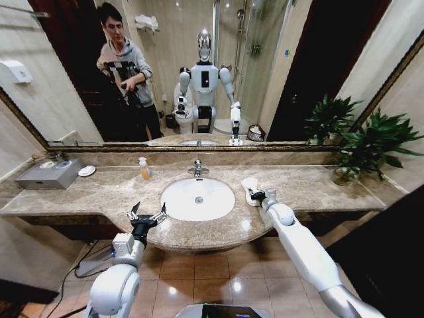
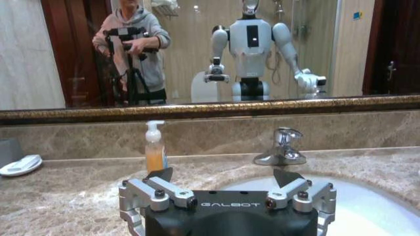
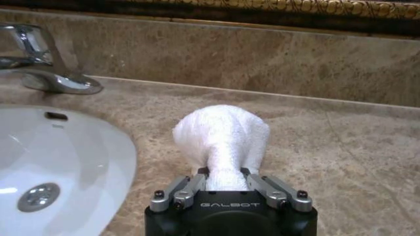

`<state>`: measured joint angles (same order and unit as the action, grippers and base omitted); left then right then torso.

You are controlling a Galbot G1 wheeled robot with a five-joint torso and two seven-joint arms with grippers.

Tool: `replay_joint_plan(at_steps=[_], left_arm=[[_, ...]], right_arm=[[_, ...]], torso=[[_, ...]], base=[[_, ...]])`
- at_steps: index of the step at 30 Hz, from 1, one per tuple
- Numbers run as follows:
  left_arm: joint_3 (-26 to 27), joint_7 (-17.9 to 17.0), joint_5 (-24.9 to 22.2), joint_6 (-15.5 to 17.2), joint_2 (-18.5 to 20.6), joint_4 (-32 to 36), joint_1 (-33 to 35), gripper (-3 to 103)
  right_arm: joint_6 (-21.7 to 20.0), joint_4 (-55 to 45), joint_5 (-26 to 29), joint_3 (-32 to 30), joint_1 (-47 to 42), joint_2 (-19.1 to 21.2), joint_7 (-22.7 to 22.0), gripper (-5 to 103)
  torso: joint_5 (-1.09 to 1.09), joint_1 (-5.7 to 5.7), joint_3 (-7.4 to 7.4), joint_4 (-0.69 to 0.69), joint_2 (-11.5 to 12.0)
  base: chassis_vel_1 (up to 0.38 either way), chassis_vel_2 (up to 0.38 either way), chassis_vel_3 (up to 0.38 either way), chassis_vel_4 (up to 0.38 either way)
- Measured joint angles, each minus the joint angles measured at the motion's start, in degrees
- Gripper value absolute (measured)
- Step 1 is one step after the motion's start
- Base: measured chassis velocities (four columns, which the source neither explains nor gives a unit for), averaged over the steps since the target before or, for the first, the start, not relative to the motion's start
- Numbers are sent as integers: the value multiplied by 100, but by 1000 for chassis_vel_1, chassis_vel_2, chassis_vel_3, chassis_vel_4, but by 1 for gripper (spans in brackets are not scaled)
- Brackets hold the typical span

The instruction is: Pick up the towel from the sink counter and wipe the mirror surface.

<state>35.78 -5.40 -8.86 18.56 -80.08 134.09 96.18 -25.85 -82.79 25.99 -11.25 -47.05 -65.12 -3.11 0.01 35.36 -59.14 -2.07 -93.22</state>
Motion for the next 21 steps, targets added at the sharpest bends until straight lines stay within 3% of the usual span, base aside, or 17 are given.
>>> replay_joint_plan(at_steps=[6, 9, 10, 13, 14, 16, 17, 18, 21], left_arm=[[0, 0, 0, 0, 0, 0, 0, 100], [0, 0, 0, 0, 0, 0, 0, 100], [0, 0, 0, 0, 0, 0, 0, 100], [0, 0, 0, 0, 0, 0, 0, 100], [0, 0, 0, 0, 0, 0, 0, 100], [0, 0, 0, 0, 0, 0, 0, 100], [0, 0, 0, 0, 0, 0, 0, 100], [0, 0, 0, 0, 0, 0, 0, 100], [0, 0, 0, 0, 0, 0, 0, 100]], right_arm=[[81, -314, 413, -62, -90, 35, -180, 19], [951, -636, 858, -212, -156, -110, -667, 19], [951, -636, 858, -212, -156, -110, -667, 19], [1642, -1461, 1214, -474, -251, -311, -1402, 19], [1642, -1461, 1214, -474, -251, -311, -1402, 19], [2082, -1688, 952, -520, -205, -369, -1610, 19], [2513, -1766, 573, -535, -92, -407, -1675, 19], [2513, -1766, 573, -535, -92, -407, -1675, 19], [3242, -1812, -112, -572, 341, -454, -1633, 19]], torso=[[0, 0, 0, -1, 0], [1, 0, -1, 0, 0], [1, 0, -1, 0, 0], [0, 0, 0, -1, 0], [0, 0, 0, -1, 0], [-2, 0, 1, 1, 0], [-1, -1, 0, 1, 0], [-1, -1, 0, 1, 0], [-1, 0, 1, 0, 0]], base=[[0, 0, 0, 0], [0, 0, 0, 0], [0, 0, 0, 0], [0, 0, 0, 0], [0, 0, 0, 0], [0, 0, 0, 0], [0, 0, 0, 0], [0, 0, 0, 0], [0, 0, 0, 0]])
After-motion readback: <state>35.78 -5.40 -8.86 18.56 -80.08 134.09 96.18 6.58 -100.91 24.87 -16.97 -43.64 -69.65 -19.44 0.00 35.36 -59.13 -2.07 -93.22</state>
